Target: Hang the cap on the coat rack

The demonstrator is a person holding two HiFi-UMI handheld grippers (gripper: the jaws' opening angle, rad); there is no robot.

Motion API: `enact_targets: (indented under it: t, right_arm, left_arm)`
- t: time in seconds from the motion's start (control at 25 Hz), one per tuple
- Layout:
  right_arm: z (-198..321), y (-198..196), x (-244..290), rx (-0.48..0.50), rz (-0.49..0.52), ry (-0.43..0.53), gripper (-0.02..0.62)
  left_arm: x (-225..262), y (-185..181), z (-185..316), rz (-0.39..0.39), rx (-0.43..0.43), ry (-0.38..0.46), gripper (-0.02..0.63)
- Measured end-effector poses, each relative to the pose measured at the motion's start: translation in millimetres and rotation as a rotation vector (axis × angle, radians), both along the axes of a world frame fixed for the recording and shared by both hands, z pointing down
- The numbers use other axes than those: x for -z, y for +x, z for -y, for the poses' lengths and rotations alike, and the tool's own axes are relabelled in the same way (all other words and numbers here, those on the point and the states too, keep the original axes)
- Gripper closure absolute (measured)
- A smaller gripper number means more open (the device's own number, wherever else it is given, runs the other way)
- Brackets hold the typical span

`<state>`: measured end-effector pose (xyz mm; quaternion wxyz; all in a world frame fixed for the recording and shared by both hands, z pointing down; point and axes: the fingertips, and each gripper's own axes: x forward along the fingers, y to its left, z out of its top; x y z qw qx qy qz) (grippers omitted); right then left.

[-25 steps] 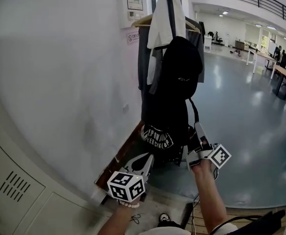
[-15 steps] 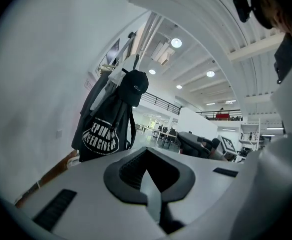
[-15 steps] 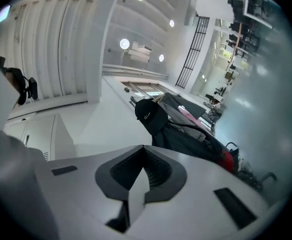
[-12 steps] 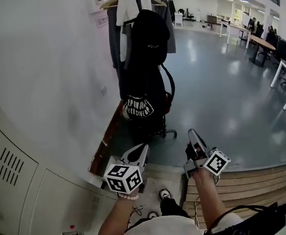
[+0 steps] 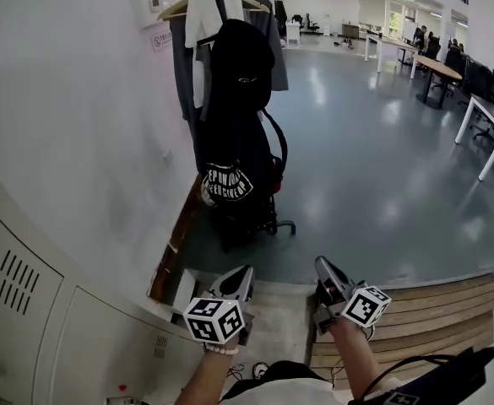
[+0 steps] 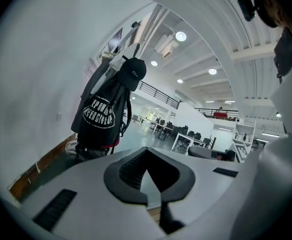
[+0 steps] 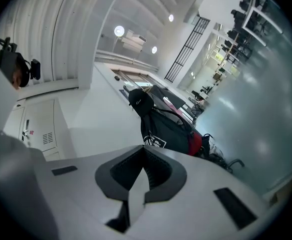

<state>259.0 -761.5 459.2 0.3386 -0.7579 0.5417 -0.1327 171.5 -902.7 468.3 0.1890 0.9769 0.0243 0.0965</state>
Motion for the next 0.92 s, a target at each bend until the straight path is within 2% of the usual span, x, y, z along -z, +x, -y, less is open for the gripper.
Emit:
enact_targets:
  t: [0.16, 0.32, 0.44, 0.64, 0.76, 0.92]
  right_arm:
    - [5.1, -8.2, -7.5, 0.029, -0.022, -0.063, 0.594]
    - [-21.4, -13.0, -17.6, 0.046, 0.001, -0.096, 0.594]
    - [-57.6, -22.8, -27.5, 0.06, 0.023, -0.121, 0.594]
    - [-117.8, -41.0, -44.1, 0.076, 0.067, -0.11, 0.593]
    - [-139.5, -59.5, -55.8, 0.119, 0.082, -0.118, 0.594]
    - [-154.2, -77.9, -69.4, 0.203, 0.072, -0.188, 0.594]
  left_arm:
    - [-11.4, -7.5, -2.8, 0.024, 0.033, -0.005, 0.603]
    - [-19.1, -13.8, -23.7, 0.037, 0.068, -0.013, 0.603]
    - [-21.7, -19.2, -55.0, 0.036, 0.075, -0.014, 0.603]
    - [-30.5, -37.0, -115.2, 0.052, 0.076, -0.009, 0.603]
    - [-37.4, -51.0, -143.3, 0.062, 0.082, -0.024, 0.603]
    - [-39.9, -63.2, -177.0, 0.034, 0.104, -0.047, 0.603]
